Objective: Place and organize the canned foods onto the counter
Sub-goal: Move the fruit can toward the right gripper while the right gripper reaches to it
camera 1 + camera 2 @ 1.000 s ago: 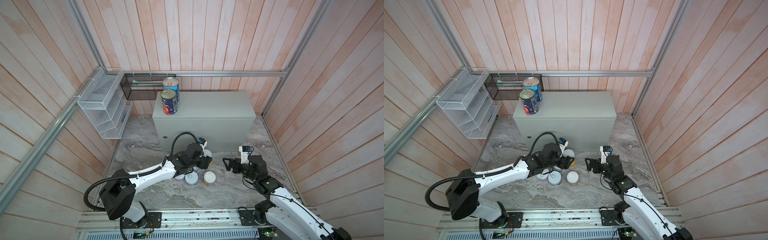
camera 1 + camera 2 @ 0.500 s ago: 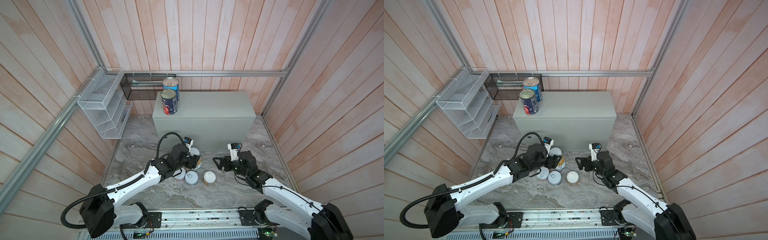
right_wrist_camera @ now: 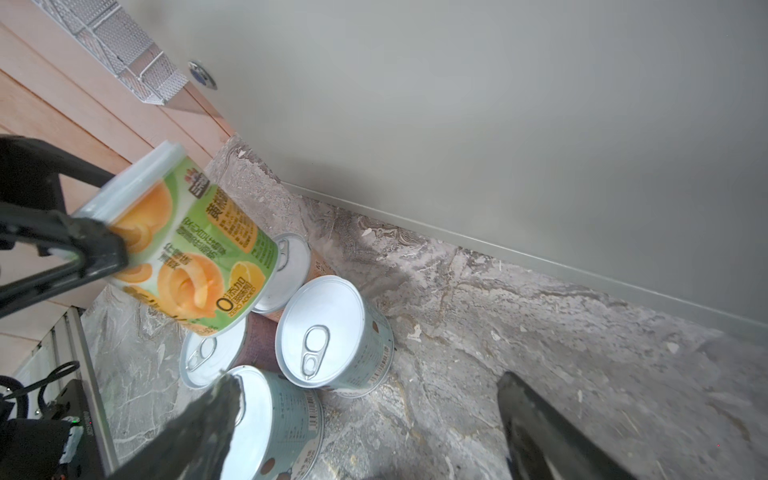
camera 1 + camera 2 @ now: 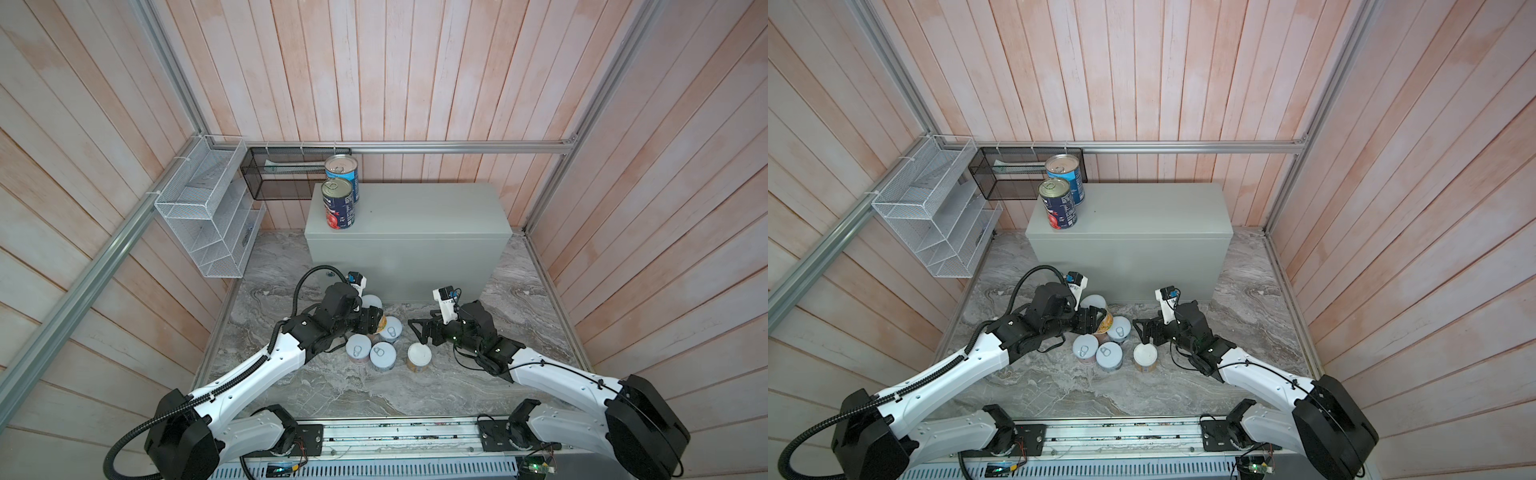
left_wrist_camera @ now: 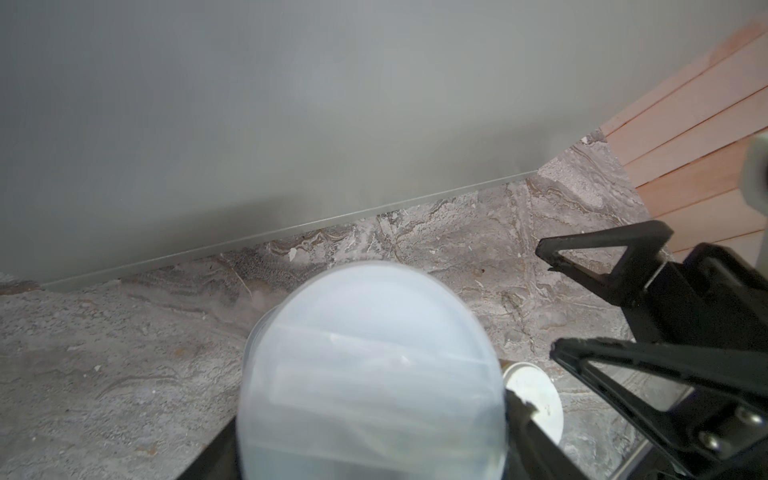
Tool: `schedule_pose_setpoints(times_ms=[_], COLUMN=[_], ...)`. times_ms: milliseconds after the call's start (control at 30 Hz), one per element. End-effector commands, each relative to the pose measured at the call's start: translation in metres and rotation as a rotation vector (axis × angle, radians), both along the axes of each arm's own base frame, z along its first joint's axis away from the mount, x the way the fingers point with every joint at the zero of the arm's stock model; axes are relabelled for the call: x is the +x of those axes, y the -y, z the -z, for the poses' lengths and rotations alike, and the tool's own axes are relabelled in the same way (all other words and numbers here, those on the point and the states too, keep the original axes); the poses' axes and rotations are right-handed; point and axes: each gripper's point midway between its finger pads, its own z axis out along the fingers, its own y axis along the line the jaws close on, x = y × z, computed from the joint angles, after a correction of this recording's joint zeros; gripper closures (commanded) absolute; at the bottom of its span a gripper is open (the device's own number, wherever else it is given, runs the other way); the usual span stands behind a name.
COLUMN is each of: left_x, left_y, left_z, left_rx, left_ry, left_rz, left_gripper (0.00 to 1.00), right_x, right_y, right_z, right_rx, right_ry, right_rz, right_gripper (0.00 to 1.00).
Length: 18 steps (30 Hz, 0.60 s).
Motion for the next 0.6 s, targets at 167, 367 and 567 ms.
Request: schedule_pose_setpoints(times_ms=[167, 367, 567], left_x=[0.010, 0.008, 0.001], left_y=[0.012, 0.022, 0.033], left_z=[-0.043, -0.039, -0.049], left_rx=[-0.113, -0.120, -0.177], left_ry=[0.049, 0.016, 0.005], left_rz=[0.042, 0.091, 0.147], left_gripper=[0.52, 0.52, 0.52], right_x=[-0.016, -0.026, -0.031], right_y=[-0.027, -0.042, -0.053], right_z=[-0.017, -0.025, -0.036], right_rx=[-0.001, -0.003, 0.014], right_ry=[0.154, 0.228, 0.278], right_rz=[-0.111, -0.151, -0.186], right_gripper=[0.04, 0.04, 0.04])
